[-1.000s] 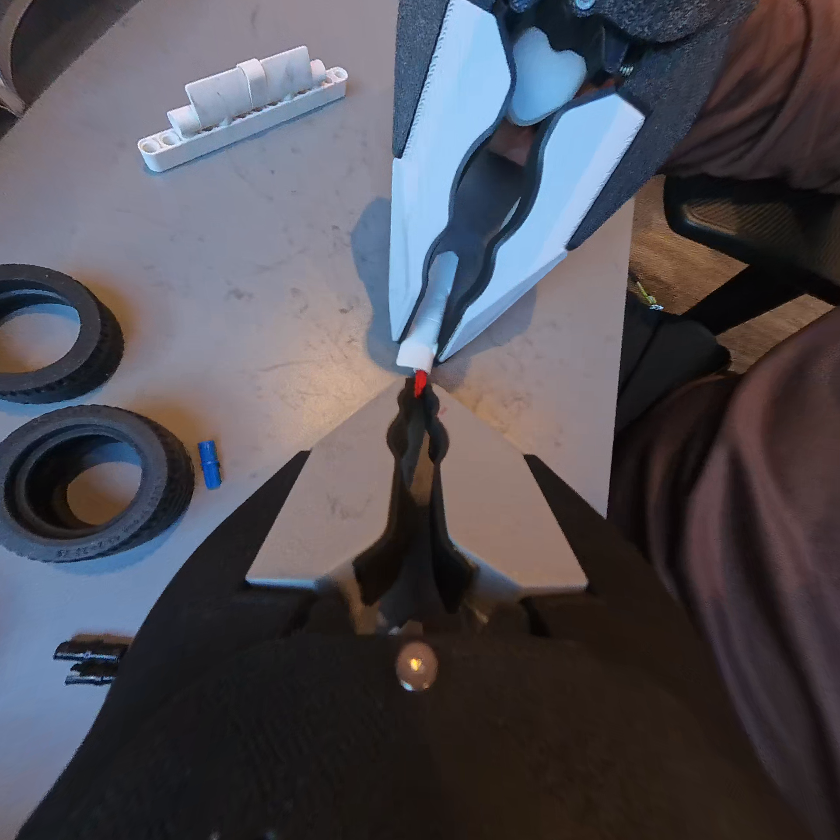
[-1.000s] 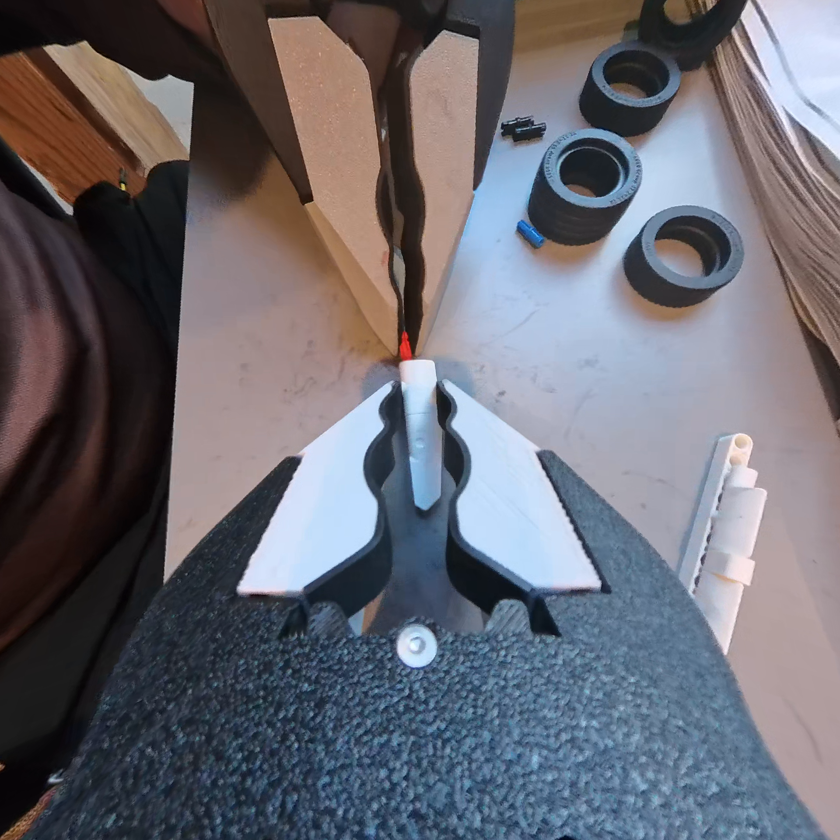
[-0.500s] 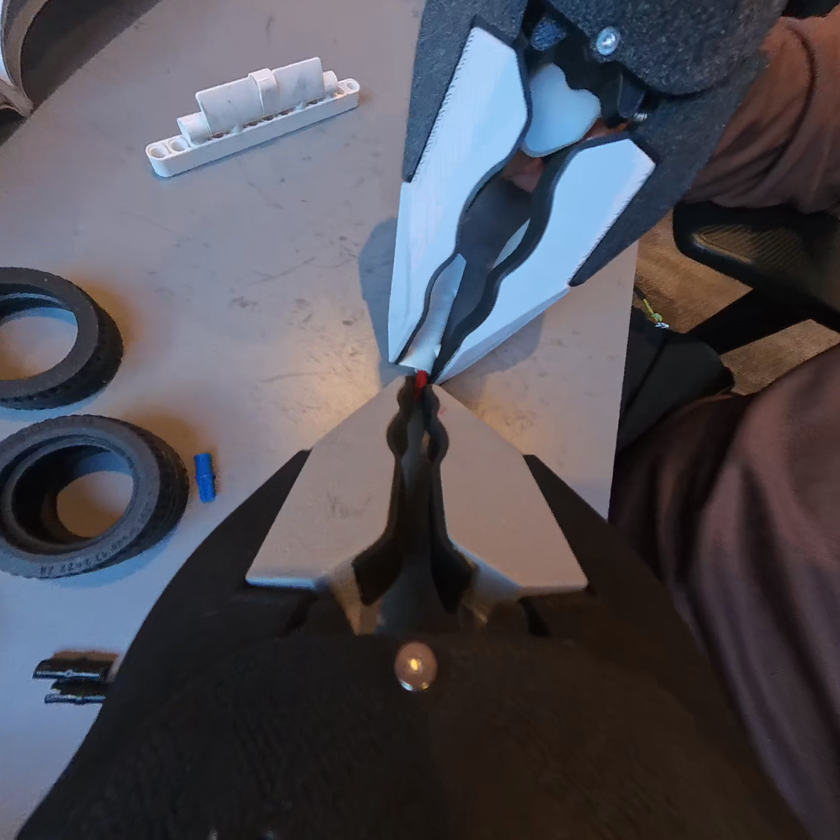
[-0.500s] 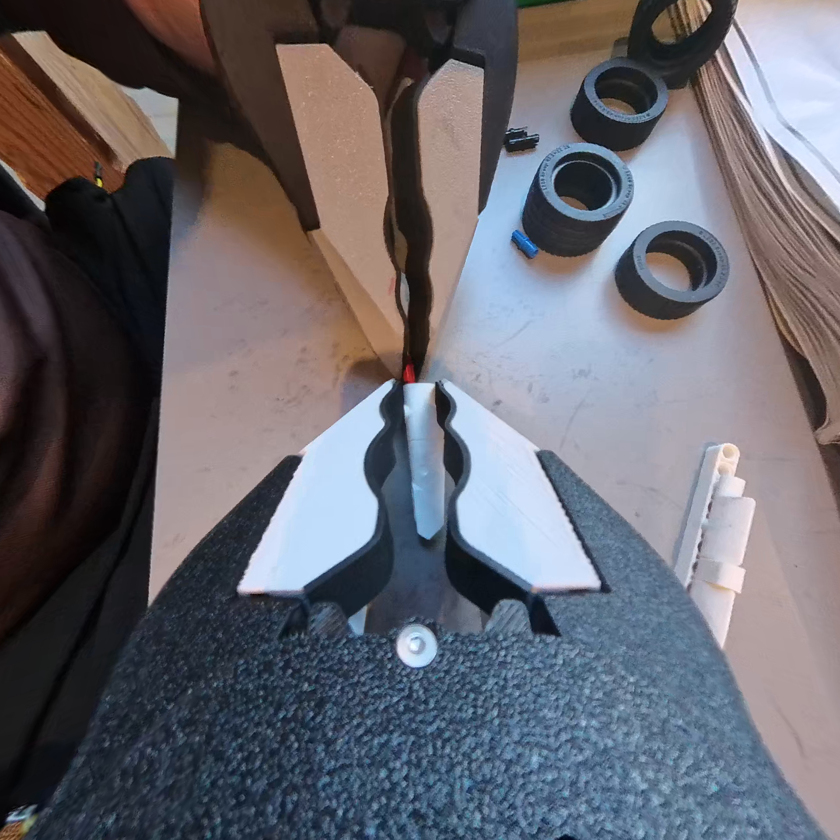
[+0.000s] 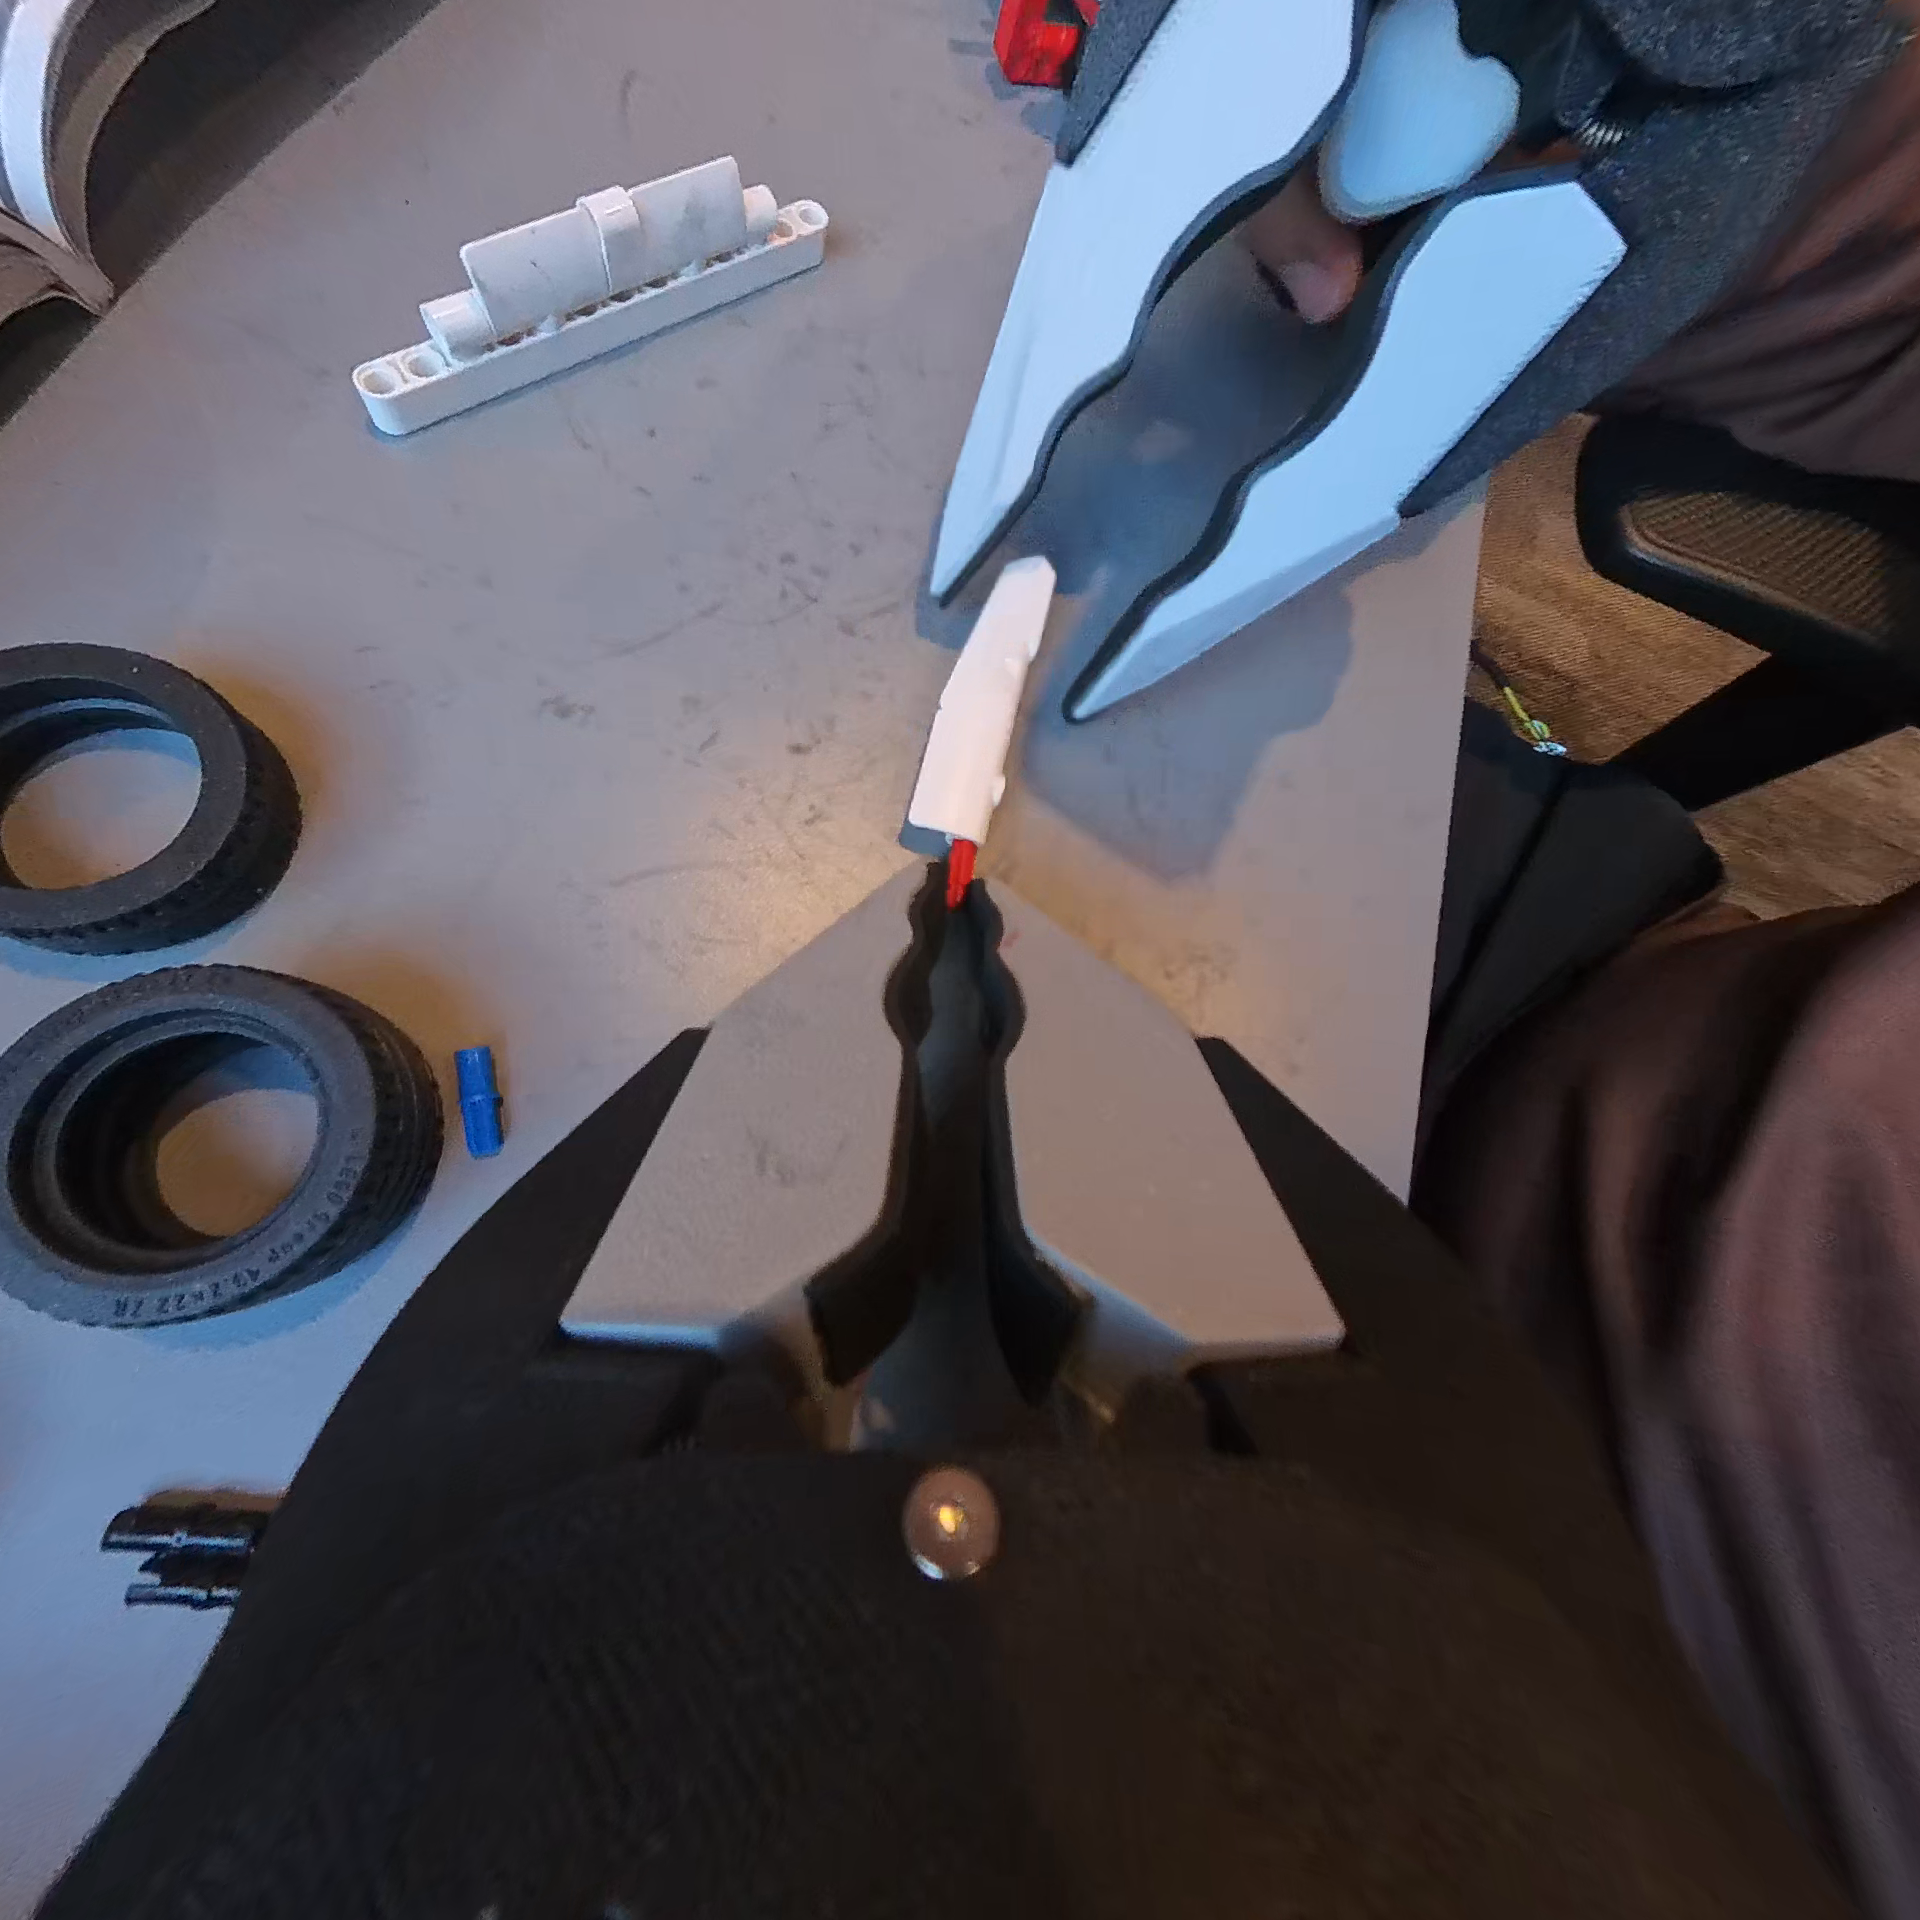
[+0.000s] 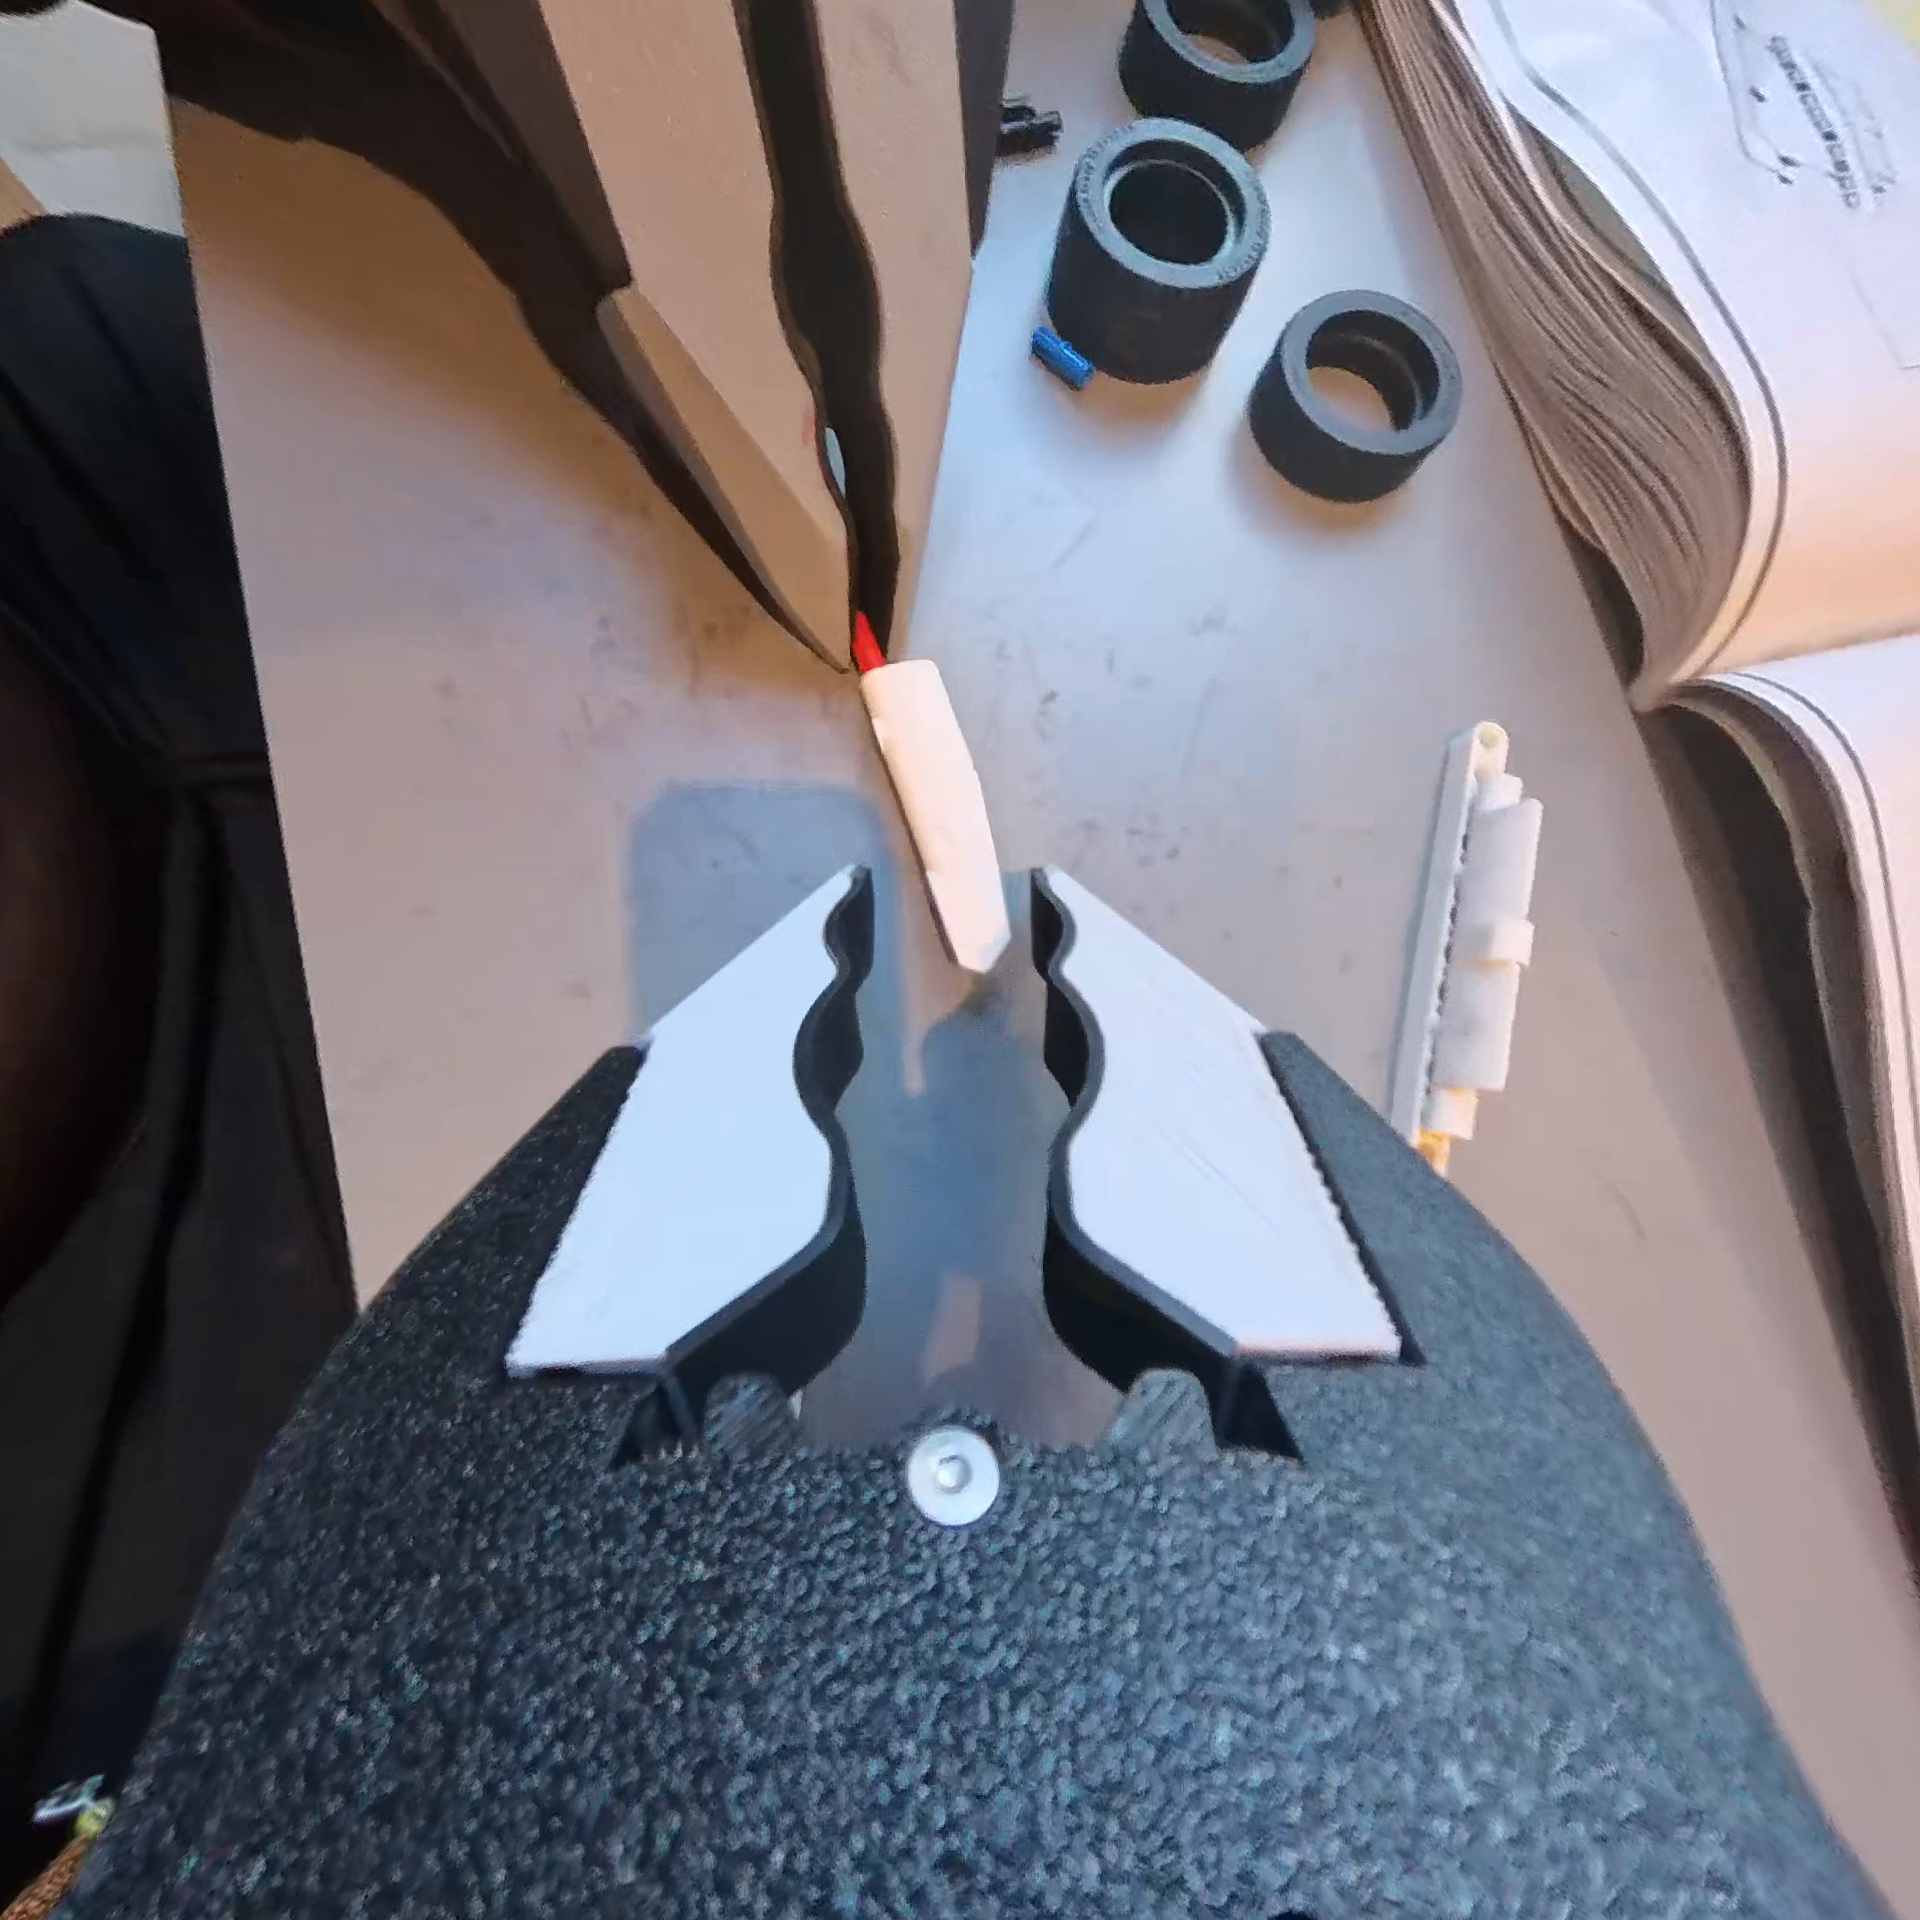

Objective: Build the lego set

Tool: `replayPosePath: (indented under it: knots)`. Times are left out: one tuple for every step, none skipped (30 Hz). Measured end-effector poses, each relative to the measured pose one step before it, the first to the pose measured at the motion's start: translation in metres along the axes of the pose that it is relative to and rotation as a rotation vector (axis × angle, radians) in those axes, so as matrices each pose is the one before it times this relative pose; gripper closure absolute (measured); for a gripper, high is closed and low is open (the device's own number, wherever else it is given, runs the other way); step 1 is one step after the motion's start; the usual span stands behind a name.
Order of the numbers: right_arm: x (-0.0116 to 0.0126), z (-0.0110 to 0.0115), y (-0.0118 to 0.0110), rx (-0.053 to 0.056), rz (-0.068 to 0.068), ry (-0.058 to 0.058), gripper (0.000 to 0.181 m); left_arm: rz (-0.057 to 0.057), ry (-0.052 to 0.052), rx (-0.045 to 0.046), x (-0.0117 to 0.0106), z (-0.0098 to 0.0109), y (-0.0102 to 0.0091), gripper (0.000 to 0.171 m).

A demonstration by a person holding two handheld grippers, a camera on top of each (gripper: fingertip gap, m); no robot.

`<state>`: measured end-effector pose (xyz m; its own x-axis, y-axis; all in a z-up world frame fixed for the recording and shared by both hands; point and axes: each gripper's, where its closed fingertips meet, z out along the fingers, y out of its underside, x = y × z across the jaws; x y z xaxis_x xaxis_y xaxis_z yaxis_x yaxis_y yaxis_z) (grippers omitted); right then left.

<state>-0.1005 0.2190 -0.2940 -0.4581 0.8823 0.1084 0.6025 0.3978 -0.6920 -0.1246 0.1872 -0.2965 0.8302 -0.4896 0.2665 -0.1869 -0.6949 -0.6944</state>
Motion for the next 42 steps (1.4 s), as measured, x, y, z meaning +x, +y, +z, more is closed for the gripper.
replayPosePath:
  knots:
    - [0.00194,-0.00148,0.00082,-0.0039,-0.0027,0.0102,0.15,-0.0058,0.0065,0.0,0.00011,-0.00001,-0.00003,0.17]
    - [0.00107,-0.00138,-0.00006,0.0011,-0.0013,0.0053,0.15,-0.0047,0.0043,0.00028,-0.00003,-0.00001,-0.00011,0.17]
    - [0.00139,-0.00172,0.00068,-0.0035,0.0013,0.0059,0.153,-0.0018,0.0018,0.00022,0.00005,-0.00003,0.00002,0.17]
    - [0.00205,-0.00234,0.00138,-0.0049,0.0032,0.0077,0.156,-0.0012,0.0012,0.00011,0.00011,0.00001,-0.00007,0.17]
    - [0.00121,-0.00257,0.00141,-0.0017,0.008,-0.0009,0.159,0.0001,0.0002,0.00001,-0.00002,0.00005,-0.00007,0.17]
    - [-0.00049,-0.0021,0.0013,-0.0006,0.012,-0.014,0.162,0.0009,0.0007,-0.00035,0.00002,-0.00004,-0.00009,0.17]
    - [0.00015,-0.00078,0.00139,-0.0036,0.0113,-0.0095,0.163,-0.0015,0.0034,-0.00031,0.00007,-0.00002,-0.00003,0.17]
    - [0.00045,0.00049,0.00072,-0.0055,0.0039,-0.003,0.165,-0.0025,0.0056,-0.00054,0.0001,0.00024,-0.00026,0.171]
    - [-0.00106,0.00162,0.00056,-0.0093,-0.0064,-0.007,0.167,0.0006,0.0055,-0.00177,0.00026,0.00058,-0.00034,0.17]
    - [-0.00138,0.00245,0.00132,-0.0183,-0.0133,-0.0029,0.168,0.0045,0.0031,-0.00176,0.00025,0.00072,-0.00051,0.171]
    - [-0.00083,0.00185,0.00039,-0.0141,-0.0141,0.0022,0.169,0.0062,-0.0017,-0.00271,-0.0001,0.00053,-0.00036,0.171]
    - [0.00033,0.00037,0.00001,-0.0093,-0.0126,0.006,0.169,0.0065,-0.0037,-0.00083,-0.00015,0.00041,-0.00028,0.17]
    - [0.00026,0.00011,0.00018,-0.005,-0.0077,0.0027,0.169,0.0039,-0.0029,-0.00062,-0.00008,0.0001,-0.0001,0.171]
    - [-0.00036,0.00007,-0.00003,0.0019,-0.0012,-0.003,0.169,0.0018,-0.0025,-0.00044,-0.00013,0.00003,0.00014,0.17]
    - [-0.0007,0.0004,-0.00007,0.0057,0.002,-0.008,0.169,0.0012,-0.0016,-0.00058,0.00006,-0.00005,0.00009,0.17]
    - [-0.00051,0.00024,-0.00001,0.0057,0.0002,-0.0095,0.169,-0.0022,0.002,-0.00096,-0.0001,0.0,0.00014,0.17]
    - [-0.00021,0.00025,-0.00004,0.0039,-0.0014,-0.0102,0.169,-0.0024,0.0055,-0.00212,0.00001,0.0,-0.00008,0.171]
    - [-0.0001,0.00025,0.00002,0.003,0.0054,-0.0147,0.169,0.0072,0.0049,-0.00388,0.00012,0.00011,-0.00014,0.171]
    - [-0.0002,0.00017,0.00009,0.0042,0.0129,-0.0196,0.169,0.0202,-0.0008,-0.00476,-0.00021,0.00031,-0.00016,0.171]
    - [-0.00009,0.00022,0.00015,0.0078,0.01,-0.0197,0.169,0.0215,-0.0003,-0.0045,0.00002,0.00016,-0.00011,0.171]
    - [-0.00018,0.00009,-0.00002,0.0128,0.0045,-0.016,0.17,0.0127,0.0027,-0.00342,-0.00016,0.00019,-0.00024,0.171]
    - [-0.00006,0.00007,-0.00008,0.0148,0.0008,-0.0101,0.17,-0.004,0.0075,-0.0013,-0.00007,-0.00002,-0.0001,0.171]
    - [-0.00006,0.0,-0.00014,0.0113,-0.0021,-0.0038,0.17,-0.0074,0.0079,-0.00054,0.00004,0.00015,-0.00012,0.17]
    - [-0.00009,0.00006,0.00006,0.0046,-0.0037,0.0005,0.17,-0.0001,0.0027,-0.00089,-0.00007,0.00013,-0.0001,0.17]
    - [-0.00004,0.00004,-0.00012,-0.001,-0.0001,0.0002,0.17,0.0086,-0.0029,-0.0011,0.0001,0.00019,-0.00012,0.17]
    - [-0.00008,0.00007,-0.00004,-0.0048,0.0034,-0.0006,0.171,0.0067,-0.003,-0.00055,-0.00002,0.00006,-0.00013,0.17]
    - [0.0,0.00008,-0.00012,-0.0039,0.0012,0.0008,0.171,-0.0021,0.0019,0.00016,0.00004,0.00001,-0.00001,0.17]
    - [-0.00004,0.00007,-0.00024,0.0004,0.0035,-0.0009,0.171,-0.0048,0.0044,-0.00044,-0.00005,0.00005,-0.00009,0.17]
    - [0.00001,0.00016,-0.00025,0.0037,0.0075,-0.0034,0.171,-0.0007,0.0011,-0.00018,-0.00005,0.00007,-0.00015,0.171]
    - [0.00001,0.00002,-0.00014,0.0061,0.0098,-0.0033,0.171,-0.0029,0.0012,0.00038,-0.00019,0.00006,-0.00015,0.171]
    - [-0.00003,0.00009,-0.00021,0.0059,0.0086,-0.0014,0.171,-0.0028,0.0013,0.00021,-0.00019,0.00005,-0.00013,0.171]
    - [0.00001,0.00009,-0.0001,0.0023,0.002,0.0028,0.171,0.0012,-0.0022,-0.00027,-0.00018,-0.00004,-0.00015,0.17]
    - [-0.0001,0.00007,-0.0001,-0.0036,-0.003,0.0059,0.171,0.0019,-0.0047,0.00038,-0.00036,0.00007,-0.00022,0.171]
    - [0.00008,0.00014,-0.00008,-0.0076,-0.006,0.0079,0.171,-0.0044,-0.0053,0.00221,-0.00116,-0.00001,-0.00057,0.171]
    - [0.00004,0.00009,0.00001,-0.0066,-0.008,0.0093,0.171,-0.0052,-0.0038,0.00146,-0.0012,0.0,-0.00048,0.171]
    - [0.00014,-0.00005,0.00009,-0.0034,0.0024,0.0087,0.171,-0.0084,-0.0063,0.00317,-0.00185,0.00001,-0.00067,0.171]
    - [0.00047,0.00013,-0.00011,0.0017,0.0158,0.0116,0.171,-0.0188,-0.0054,0.00577,-0.00228,-0.00033,-0.00073,0.171]
    - [0.00032,0.00003,0.00014,0.006,0.0148,0.0151,0.17,-0.0104,0.0043,0.00265,-0.00049,-0.00002,-0.00031,0.171]
    - [0.00018,-0.00041,0.00059,0.0033,0.004,0.0149,0.17,-0.0017,0.0025,0.00183,-0.00002,0.00006,-0.00038,0.171]
    - [0.00029,-0.00041,0.00017,-0.002,-0.0051,0.0142,0.169,-0.005,0.0056,0.00132,0.00004,0.00003,-0.00029,0.17]
    - [0.00035,-0.00027,-0.00026,-0.0054,-0.0073,0.0157,0.169,-0.0058,0.0173,-0.00116,0.00125,0.00001,0.00011,0.17]
    - [0.00063,-0.00023,-0.00047,-0.007,-0.0108,0.0191,0.167,0.0053,0.0421,-0.00075,0.00529,0.00018,-0.00032,0.17]
